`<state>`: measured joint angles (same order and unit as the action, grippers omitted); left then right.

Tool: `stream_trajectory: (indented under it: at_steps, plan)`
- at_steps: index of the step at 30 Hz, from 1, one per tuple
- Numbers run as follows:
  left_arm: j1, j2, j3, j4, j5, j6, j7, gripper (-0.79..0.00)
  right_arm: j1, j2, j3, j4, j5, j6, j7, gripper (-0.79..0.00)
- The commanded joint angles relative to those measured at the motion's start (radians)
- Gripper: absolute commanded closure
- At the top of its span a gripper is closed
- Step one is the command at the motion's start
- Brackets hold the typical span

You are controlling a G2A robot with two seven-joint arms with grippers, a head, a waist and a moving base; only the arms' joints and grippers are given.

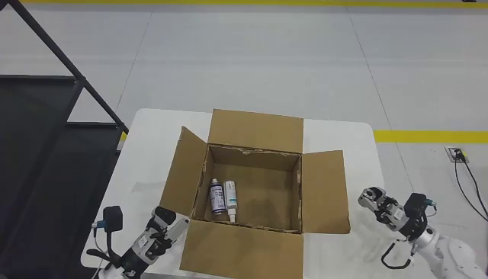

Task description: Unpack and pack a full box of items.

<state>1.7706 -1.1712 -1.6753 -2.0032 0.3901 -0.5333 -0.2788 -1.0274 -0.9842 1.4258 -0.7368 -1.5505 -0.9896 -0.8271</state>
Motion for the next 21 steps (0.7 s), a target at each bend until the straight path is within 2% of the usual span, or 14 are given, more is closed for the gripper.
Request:
stream_trajectory:
  at_steps: [1, 14, 16, 18, 21]
  plan:
    - [0.002, 0.001, -0.003, 0.0, -0.002, -0.001, 0.002, -0.785, 0.009, 0.002, -0.024, 0.014, 0.002, 0.011, -0.015, 0.0]
    - [0.016, 0.003, -0.019, 0.008, -0.015, -0.016, 0.018, -0.785, 0.078, 0.017, -0.194, 0.125, -0.022, 0.094, -0.097, -0.006]
    - [0.017, 0.004, -0.019, 0.006, -0.014, -0.018, 0.017, -0.785, 0.081, 0.021, -0.215, 0.133, -0.019, 0.106, -0.11, -0.089]
    - [0.017, 0.004, -0.02, 0.006, -0.013, -0.02, 0.018, -0.785, 0.083, 0.026, -0.232, 0.14, -0.013, 0.119, -0.122, -0.12]
    - [0.018, 0.005, -0.021, 0.006, -0.013, -0.02, 0.019, -0.785, 0.088, 0.032, -0.258, 0.151, 0.0, 0.134, -0.137, -0.219]
